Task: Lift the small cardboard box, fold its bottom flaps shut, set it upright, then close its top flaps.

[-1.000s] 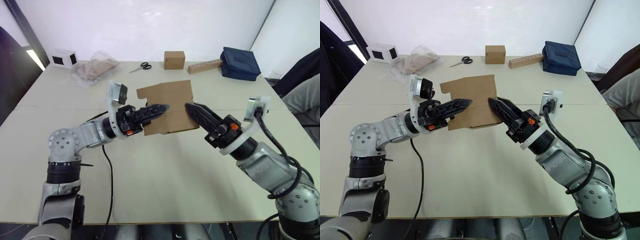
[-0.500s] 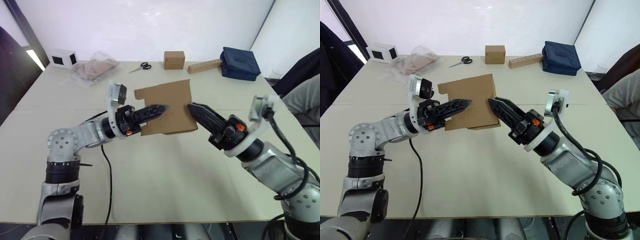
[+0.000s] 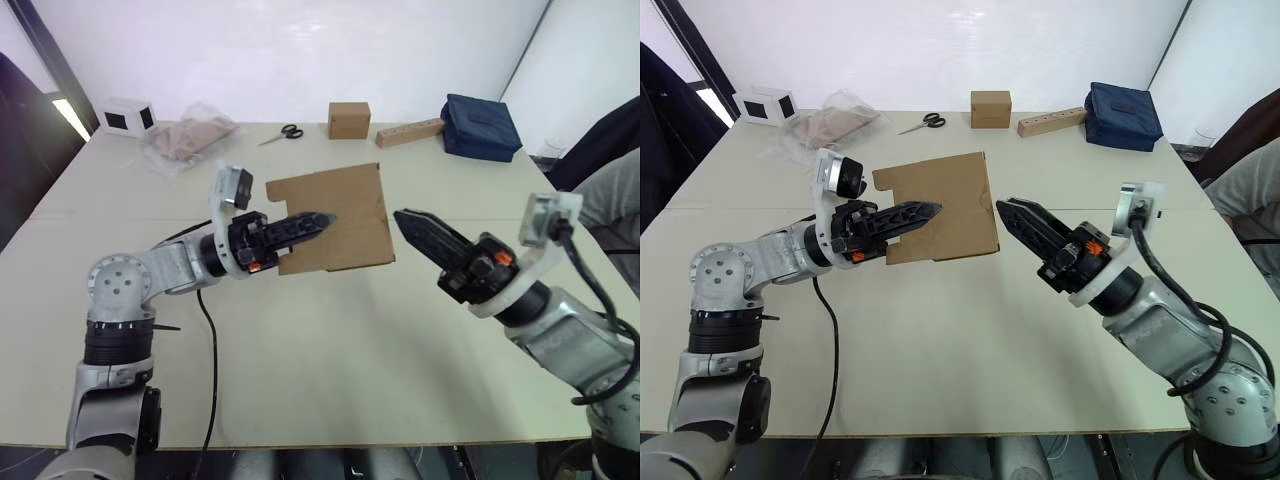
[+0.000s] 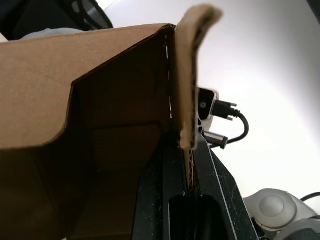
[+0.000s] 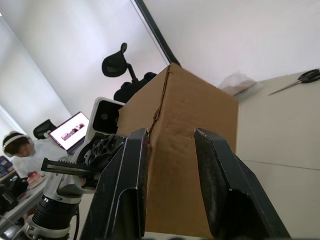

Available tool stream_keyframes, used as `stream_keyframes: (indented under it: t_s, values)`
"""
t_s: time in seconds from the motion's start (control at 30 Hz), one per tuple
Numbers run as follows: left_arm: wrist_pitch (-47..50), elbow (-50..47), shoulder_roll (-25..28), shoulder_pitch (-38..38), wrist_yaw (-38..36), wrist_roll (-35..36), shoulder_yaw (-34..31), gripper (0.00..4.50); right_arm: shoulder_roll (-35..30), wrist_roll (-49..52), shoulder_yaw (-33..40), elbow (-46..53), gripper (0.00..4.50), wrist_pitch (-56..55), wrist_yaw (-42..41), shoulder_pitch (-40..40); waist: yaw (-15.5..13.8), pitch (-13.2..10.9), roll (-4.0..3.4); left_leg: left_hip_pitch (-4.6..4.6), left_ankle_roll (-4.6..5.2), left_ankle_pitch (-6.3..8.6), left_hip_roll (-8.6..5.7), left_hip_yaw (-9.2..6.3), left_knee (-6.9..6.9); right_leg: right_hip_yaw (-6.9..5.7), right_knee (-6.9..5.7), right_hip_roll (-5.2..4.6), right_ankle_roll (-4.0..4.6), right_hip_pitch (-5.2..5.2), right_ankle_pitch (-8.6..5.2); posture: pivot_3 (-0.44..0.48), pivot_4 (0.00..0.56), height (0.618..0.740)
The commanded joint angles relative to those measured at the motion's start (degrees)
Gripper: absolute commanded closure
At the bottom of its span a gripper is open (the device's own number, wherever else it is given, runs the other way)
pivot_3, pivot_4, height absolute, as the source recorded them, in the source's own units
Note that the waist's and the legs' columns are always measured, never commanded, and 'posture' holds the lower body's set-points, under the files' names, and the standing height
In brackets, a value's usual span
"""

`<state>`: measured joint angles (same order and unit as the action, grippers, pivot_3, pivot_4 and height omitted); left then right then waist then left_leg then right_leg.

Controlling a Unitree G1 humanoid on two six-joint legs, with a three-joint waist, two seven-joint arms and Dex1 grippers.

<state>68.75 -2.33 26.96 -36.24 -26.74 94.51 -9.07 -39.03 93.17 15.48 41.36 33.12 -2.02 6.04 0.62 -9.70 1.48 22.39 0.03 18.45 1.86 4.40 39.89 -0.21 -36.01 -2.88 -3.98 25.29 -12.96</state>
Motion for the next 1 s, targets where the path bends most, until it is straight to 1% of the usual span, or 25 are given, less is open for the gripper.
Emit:
stream_keyframes:
  t_s: [0.03, 0.13, 0.2, 0.4, 0.57, 0.7, 0.87, 1.0]
  values:
    - [0.3, -0.7, 0.7, -1.3, -1.2, 2.1, -1.0, 4.50, -0.3, 1.4, 3.2, 0.3, 3.56, -1.2, -0.5, -1.8, 0.0, 0.0, 0.00, 0.00, 0.00, 0.00, 0.00, 0.00, 0.00, 0.00, 0.00, 0.01, 0.00, 0.00, 0.00, 0.000, 0.150, 0.740]
    - [0.3, -0.8, 0.8, -1.4, -1.8, 2.0, -0.8, 4.50, 0.4, -0.6, 2.6, -0.3, 4.48, -1.0, -0.8, -3.5, 0.0, 0.0, 0.00, 0.00, 0.00, 0.00, 0.00, 0.00, 0.00, 0.00, 0.00, 0.00, 0.00, 0.00, 0.00, 0.000, 0.150, 0.740]
    - [0.4, -0.9, 0.8, -1.4, -1.9, 2.0, -0.7, 4.50, 0.5, -1.2, 2.3, -0.4, 4.48, -1.0, -1.0, -3.8, 0.0, 0.0, 0.00, 0.00, 0.00, 0.00, 0.00, 0.01, 0.00, 0.00, 0.00, 0.00, 0.00, 0.00, 0.00, 0.000, 0.150, 0.740]
    - [0.1, -0.5, -0.1, -1.8, -1.8, 1.2, -0.2, 4.50, 4.6, -3.5, -6.3, 2.2, 4.48, -0.4, 0.8, 0.6, 0.1, 0.0, 0.00, -0.02, 0.00, 0.00, 0.02, 0.00, 0.00, 0.00, -0.02, 0.04, 0.00, 0.02, 0.00, 0.000, 0.150, 0.740]
    - [0.0, -0.6, -0.5, -1.5, -1.7, 0.6, 0.0, 4.50, 5.6, -4.2, -11.3, 4.7, 4.48, 0.6, 1.5, 3.0, 0.0, 0.0, -0.01, 0.00, 0.00, 0.00, 0.00, 0.01, 0.00, 0.00, 0.00, 0.00, 0.00, 0.02, 0.00, 0.000, 0.150, 0.740]
    - [0.2, -0.7, -1.1, -1.6, -1.6, 0.6, 0.3, 4.50, 5.6, -6.9, -14.3, 4.0, 4.48, 2.1, 1.4, 4.1, 0.0, 0.0, -0.01, 0.01, 0.00, 0.00, -0.02, 0.02, 0.00, 0.00, 0.01, -0.03, 0.00, 0.01, 0.00, 0.000, 0.150, 0.740]
    - [1.4, 0.0, 0.5, -2.7, -3.9, -1.5, 0.6, 4.50, 4.5, -7.4, -11.8, 3.3, 4.48, 1.9, 1.2, 3.5, 0.0, 0.0, -0.01, 0.01, 0.00, 0.00, -0.01, 0.02, 0.00, 0.00, 0.00, -0.01, 0.00, 0.02, 0.00, 0.000, 0.150, 0.740]
    - [3.1, 1.7, 5.7, -6.3, -12.3, -8.4, 1.8, 4.50, 0.3, -6.0, -4.1, 2.3, 4.48, 1.4, -0.5, 0.3, -0.1, 0.0, 0.02, 0.01, 0.00, 0.00, -0.04, 0.02, 0.00, -0.02, 0.01, 0.01, 0.00, 0.02, 0.00, 0.000, 0.150, 0.740]
